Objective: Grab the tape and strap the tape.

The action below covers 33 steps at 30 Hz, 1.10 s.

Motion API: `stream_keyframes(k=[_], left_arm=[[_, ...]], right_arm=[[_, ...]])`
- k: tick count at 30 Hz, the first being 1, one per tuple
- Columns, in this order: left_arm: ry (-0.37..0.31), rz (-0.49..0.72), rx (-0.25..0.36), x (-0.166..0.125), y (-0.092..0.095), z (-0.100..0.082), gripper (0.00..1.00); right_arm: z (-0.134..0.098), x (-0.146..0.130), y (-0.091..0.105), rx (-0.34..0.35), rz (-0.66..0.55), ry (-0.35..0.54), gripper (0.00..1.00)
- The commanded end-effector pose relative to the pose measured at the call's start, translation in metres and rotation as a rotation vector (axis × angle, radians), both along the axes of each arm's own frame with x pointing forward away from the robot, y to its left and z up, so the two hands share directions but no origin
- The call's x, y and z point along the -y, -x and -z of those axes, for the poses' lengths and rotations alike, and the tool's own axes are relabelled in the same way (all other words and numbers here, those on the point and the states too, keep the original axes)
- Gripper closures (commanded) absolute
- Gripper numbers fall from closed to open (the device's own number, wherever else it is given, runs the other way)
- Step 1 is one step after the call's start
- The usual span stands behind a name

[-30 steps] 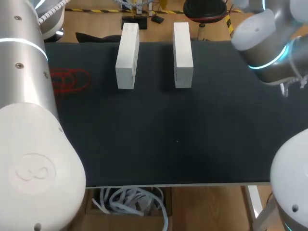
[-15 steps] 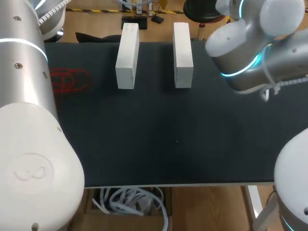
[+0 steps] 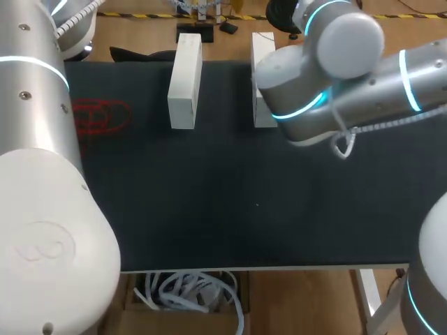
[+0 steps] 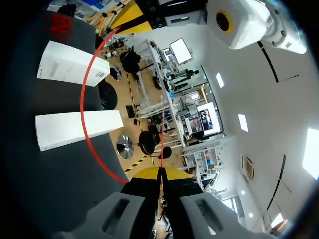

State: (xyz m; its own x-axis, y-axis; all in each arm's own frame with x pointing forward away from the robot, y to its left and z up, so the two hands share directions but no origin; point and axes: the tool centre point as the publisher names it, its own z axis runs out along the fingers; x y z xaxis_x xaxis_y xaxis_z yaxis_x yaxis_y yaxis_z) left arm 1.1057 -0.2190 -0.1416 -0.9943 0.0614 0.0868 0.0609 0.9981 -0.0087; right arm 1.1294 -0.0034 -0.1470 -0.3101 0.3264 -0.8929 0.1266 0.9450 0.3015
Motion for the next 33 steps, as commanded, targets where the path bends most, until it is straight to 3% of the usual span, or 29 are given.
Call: stream_keyframes(k=[1, 17, 28, 33], left_arm=[[-0.004, 0.000, -0.003, 0.000, -0.001, -0.001, 1.00], [-0.004, 0.000, -0.003, 0.000, -0.001, -0.001, 1.00], [-0.004, 0.000, -0.003, 0.000, -0.001, -0.001, 1.00], [-0.004, 0.000, -0.003, 0.000, -0.001, -0.001, 1.00]], right_arm=[[-0.001, -0.015, -0.003, -0.062, 0.186, 0.077, 1.00], [-0.002, -0.050, 0.001, -0.035, 0.062, 0.113, 1.00], [-0.014, -0.060, 0.001, 0.076, -0.011, 0.283, 1.00], [-0.014, -0.061, 0.002, 0.082, -0.020, 0.299, 1.00]])
